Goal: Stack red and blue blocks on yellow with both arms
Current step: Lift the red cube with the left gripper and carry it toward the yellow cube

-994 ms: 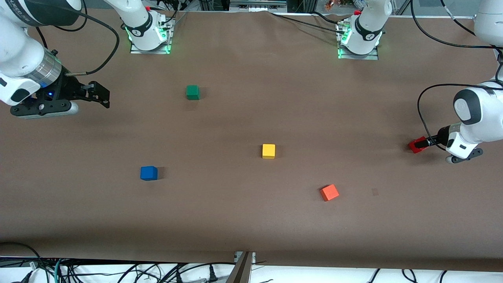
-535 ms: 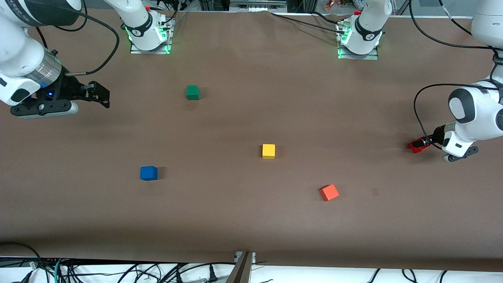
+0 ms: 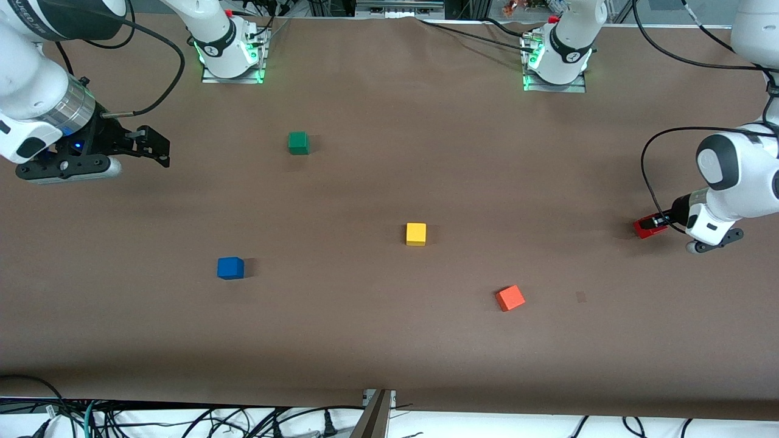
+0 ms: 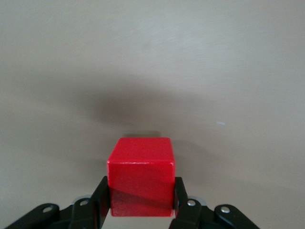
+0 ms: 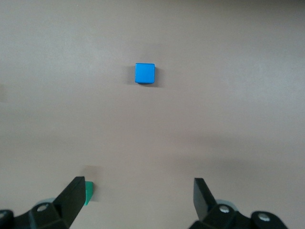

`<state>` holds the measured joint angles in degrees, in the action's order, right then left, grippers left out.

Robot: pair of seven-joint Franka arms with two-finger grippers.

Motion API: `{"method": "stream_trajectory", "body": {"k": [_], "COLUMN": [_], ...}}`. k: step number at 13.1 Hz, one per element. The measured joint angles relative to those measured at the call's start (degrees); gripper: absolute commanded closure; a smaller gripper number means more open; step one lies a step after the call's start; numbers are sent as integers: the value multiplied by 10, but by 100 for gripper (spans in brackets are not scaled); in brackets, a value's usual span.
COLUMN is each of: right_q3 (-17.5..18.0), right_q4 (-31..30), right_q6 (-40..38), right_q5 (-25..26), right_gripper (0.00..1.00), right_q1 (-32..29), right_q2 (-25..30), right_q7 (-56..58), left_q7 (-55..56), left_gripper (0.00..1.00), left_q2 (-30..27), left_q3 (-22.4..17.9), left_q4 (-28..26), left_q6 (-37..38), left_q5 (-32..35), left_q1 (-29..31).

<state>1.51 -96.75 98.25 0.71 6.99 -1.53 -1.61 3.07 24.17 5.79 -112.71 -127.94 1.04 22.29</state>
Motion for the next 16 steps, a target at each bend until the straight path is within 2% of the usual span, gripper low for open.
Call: {"method": "stream_trajectory", "body": {"k": [3, 5, 10, 13, 16], "right_q3": [0, 0, -1, -1, -1], "right_q4": [0, 0, 1, 1, 1], "right_q6": [2, 7, 23, 32, 66], "right_q5": [0, 0, 3, 5, 5], "right_gripper": [0, 0, 0, 0, 0], "right_q1": [0, 0, -3, -15, -21], "right_q2": [0, 0, -31, -76, -111], "right_q7": [0, 0, 0, 20, 28], "left_q7": [5, 26, 181, 294, 371], "left_gripper": [89, 84, 83, 83, 81], "left_q2": [-25, -27, -11, 46, 121], "left_q3": [73, 109, 119, 118, 115], "left_q4": [95, 134, 176, 238, 295], "left_q6": [122, 142, 143, 142, 138], "left_q5": [0, 0, 0, 0, 0], "left_q1": [-4, -32, -216, -332, -402]}}
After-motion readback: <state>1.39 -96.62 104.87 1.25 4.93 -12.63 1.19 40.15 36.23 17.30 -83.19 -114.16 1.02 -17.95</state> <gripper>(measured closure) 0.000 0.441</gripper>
